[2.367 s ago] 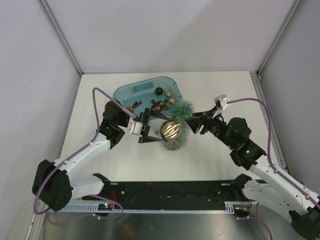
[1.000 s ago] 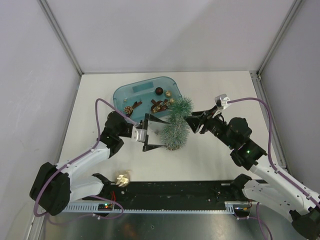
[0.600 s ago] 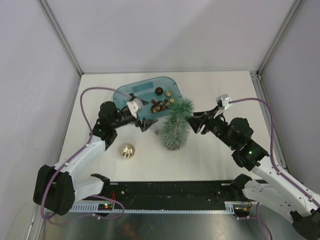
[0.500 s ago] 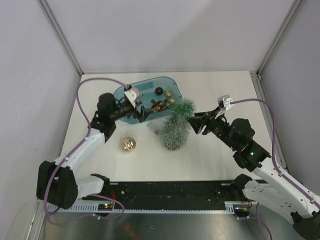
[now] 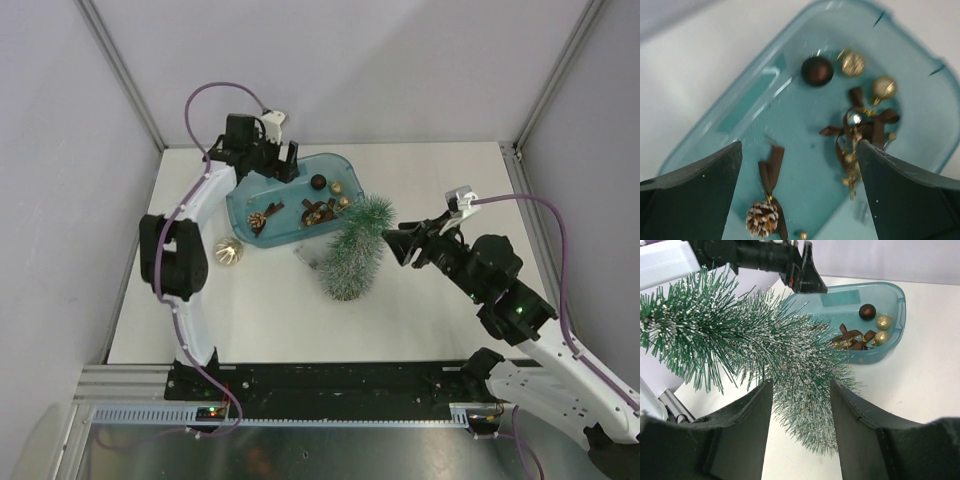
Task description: Decorate the small christmas tree
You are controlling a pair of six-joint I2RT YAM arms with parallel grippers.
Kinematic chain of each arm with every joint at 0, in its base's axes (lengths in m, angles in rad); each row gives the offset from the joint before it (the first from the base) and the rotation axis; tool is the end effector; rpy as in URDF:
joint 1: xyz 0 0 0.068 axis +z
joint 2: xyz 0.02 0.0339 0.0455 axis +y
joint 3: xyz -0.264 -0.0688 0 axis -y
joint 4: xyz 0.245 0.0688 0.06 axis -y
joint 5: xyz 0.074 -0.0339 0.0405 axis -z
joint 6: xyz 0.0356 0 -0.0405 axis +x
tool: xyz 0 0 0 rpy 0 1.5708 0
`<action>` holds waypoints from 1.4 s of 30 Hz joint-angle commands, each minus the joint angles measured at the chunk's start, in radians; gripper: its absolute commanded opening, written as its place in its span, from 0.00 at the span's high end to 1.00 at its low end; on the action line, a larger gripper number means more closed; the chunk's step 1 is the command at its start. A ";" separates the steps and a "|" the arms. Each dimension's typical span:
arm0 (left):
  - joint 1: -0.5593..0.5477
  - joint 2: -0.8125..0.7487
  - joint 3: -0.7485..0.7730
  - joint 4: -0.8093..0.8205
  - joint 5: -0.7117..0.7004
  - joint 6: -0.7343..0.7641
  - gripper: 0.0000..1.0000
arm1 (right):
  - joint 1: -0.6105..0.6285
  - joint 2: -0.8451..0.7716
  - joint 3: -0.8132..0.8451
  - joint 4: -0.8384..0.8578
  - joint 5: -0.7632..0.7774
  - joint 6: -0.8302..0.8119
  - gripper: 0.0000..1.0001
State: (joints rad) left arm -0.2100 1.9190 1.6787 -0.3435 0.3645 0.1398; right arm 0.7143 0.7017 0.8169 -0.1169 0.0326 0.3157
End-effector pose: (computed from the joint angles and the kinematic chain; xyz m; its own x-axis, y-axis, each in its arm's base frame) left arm 0.4392 -0.1066 0.3025 -0.4662 0.2325 -0.8536 0.5561 0.8275 -0.0783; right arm 0.1250 0.1068 0.3715 -0.1969 0.2400 -0.9506 -0.5986 0.7385 0.3104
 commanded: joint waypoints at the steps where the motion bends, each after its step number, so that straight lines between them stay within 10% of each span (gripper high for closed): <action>1: 0.012 0.076 0.107 -0.269 -0.072 0.027 0.00 | 0.010 0.010 0.061 -0.030 0.042 -0.022 0.46; 20: -0.064 0.318 0.346 -0.218 0.095 -0.015 0.00 | 0.055 0.089 0.066 -0.038 0.110 -0.007 0.47; 42: -0.136 0.497 0.449 -0.036 -0.097 -0.189 0.03 | 0.067 0.012 0.068 -0.148 0.150 0.038 0.48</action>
State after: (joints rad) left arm -0.3527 2.4168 2.0892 -0.4473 0.3252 0.0040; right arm 0.7753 0.7280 0.8421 -0.2600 0.1646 0.3405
